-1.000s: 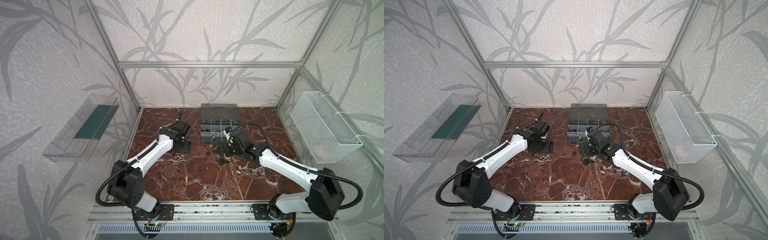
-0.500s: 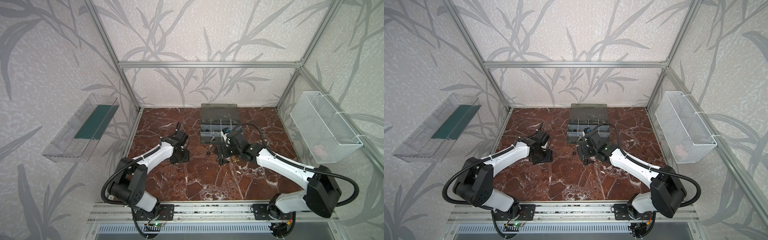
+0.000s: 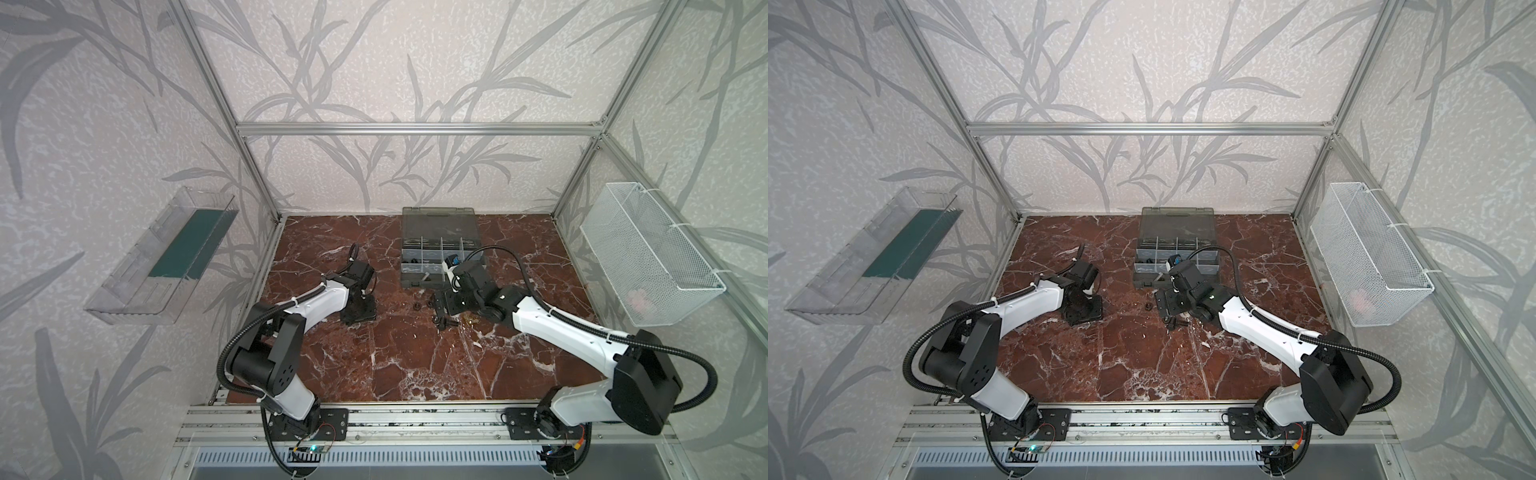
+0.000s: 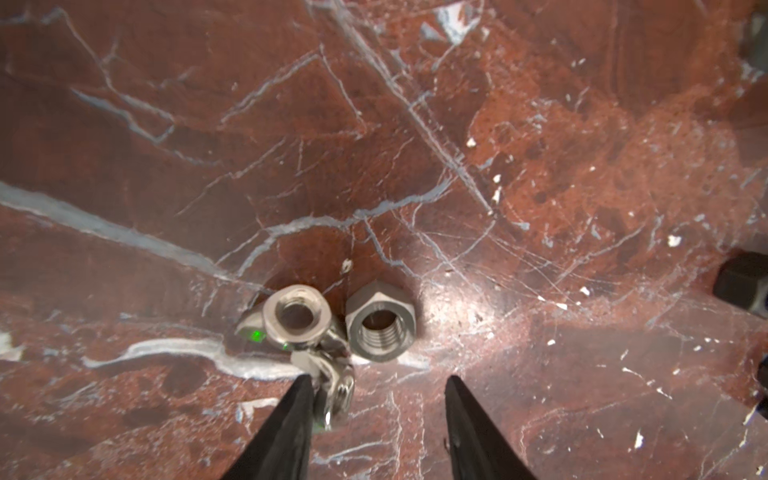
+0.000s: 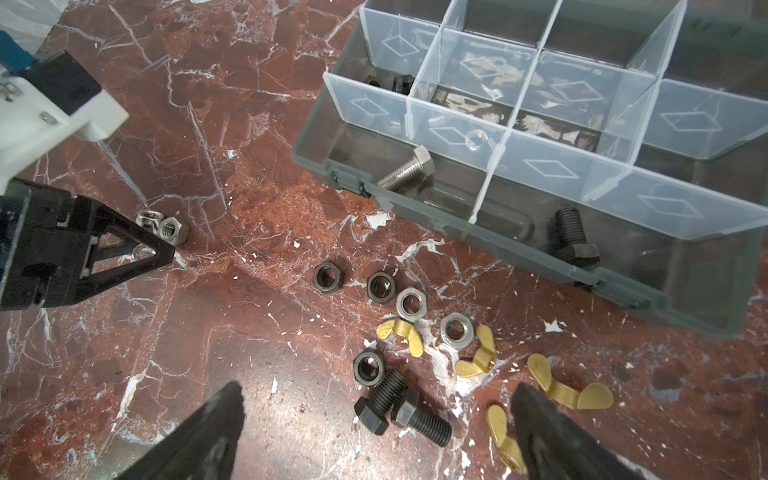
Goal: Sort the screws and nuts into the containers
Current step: 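Move the left gripper back down over the silver nut pile, then close the left gripper on another silver wing nut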
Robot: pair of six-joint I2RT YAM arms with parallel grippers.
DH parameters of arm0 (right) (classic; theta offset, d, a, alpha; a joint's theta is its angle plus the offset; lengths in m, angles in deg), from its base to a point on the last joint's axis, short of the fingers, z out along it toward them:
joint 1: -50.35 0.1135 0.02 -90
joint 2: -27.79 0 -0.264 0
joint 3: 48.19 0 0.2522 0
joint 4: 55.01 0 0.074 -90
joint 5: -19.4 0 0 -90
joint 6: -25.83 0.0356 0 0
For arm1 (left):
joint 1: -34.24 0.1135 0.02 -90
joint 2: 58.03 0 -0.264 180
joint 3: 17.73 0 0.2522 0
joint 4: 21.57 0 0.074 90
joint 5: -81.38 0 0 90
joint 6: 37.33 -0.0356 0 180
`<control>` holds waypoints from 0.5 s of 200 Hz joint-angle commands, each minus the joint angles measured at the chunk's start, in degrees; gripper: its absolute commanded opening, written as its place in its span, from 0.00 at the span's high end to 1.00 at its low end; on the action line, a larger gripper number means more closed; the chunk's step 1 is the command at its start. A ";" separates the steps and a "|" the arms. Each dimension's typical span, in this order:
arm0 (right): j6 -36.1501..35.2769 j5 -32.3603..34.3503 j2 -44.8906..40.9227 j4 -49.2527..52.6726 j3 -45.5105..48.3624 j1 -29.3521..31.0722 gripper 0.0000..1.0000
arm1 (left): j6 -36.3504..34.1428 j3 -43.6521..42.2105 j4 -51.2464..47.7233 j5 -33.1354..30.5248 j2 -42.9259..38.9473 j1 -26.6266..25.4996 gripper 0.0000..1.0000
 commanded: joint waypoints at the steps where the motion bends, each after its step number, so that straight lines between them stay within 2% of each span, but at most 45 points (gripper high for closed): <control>1: -0.18 0.69 0.42 0.01 -1.38 0.23 0.01 | 0.60 -1.65 -0.25 -0.83 0.20 0.21 0.51; 38: 0.07 0.45 0.75 -0.17 -1.25 0.23 0.01 | 1.23 -2.81 -0.08 -1.32 -0.91 0.19 0.52; 100: 0.42 0.14 0.68 -0.20 -1.35 0.23 0.01 | 2.35 -4.29 3.37 -1.63 -0.88 0.39 0.65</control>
